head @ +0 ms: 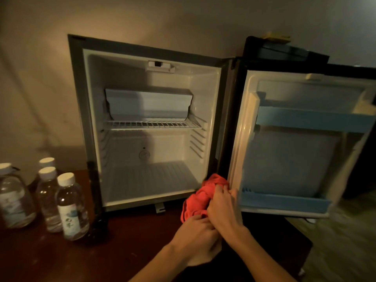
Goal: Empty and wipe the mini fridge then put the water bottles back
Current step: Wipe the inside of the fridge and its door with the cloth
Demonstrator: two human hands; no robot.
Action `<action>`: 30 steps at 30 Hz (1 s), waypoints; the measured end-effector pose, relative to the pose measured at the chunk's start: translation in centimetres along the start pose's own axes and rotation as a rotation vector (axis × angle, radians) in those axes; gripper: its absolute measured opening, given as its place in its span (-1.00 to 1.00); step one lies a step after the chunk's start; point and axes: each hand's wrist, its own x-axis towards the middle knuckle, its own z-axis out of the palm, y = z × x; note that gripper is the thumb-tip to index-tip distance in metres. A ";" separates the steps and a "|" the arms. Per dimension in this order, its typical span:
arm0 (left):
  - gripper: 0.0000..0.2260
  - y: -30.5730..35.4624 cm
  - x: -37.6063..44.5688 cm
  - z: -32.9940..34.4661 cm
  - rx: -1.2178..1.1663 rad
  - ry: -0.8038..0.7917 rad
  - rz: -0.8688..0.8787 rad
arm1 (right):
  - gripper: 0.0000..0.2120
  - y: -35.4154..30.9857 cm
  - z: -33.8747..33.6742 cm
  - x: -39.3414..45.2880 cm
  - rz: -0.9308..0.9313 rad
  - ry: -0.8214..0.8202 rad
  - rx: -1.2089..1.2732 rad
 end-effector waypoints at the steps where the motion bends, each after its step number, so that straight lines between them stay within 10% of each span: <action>1: -0.84 -0.2 -0.2 -0.4 -0.003 0.016 -0.006 | -0.65 0.3 0.0 -0.1 0.013 0.006 0.108; 8: -0.85 -3.3 0.2 -3.9 0.015 0.226 -0.293 | -0.36 -0.5 -9.8 1.2 -0.117 0.423 0.538; 15: -0.76 -6.4 0.3 -5.4 0.047 0.137 -0.475 | -0.39 -2.4 -22.4 10.9 -0.316 0.755 0.197; 30: -0.77 -9.6 -1.7 -6.0 0.057 0.033 -0.588 | -0.38 -2.2 -14.8 8.7 -0.179 0.454 -0.279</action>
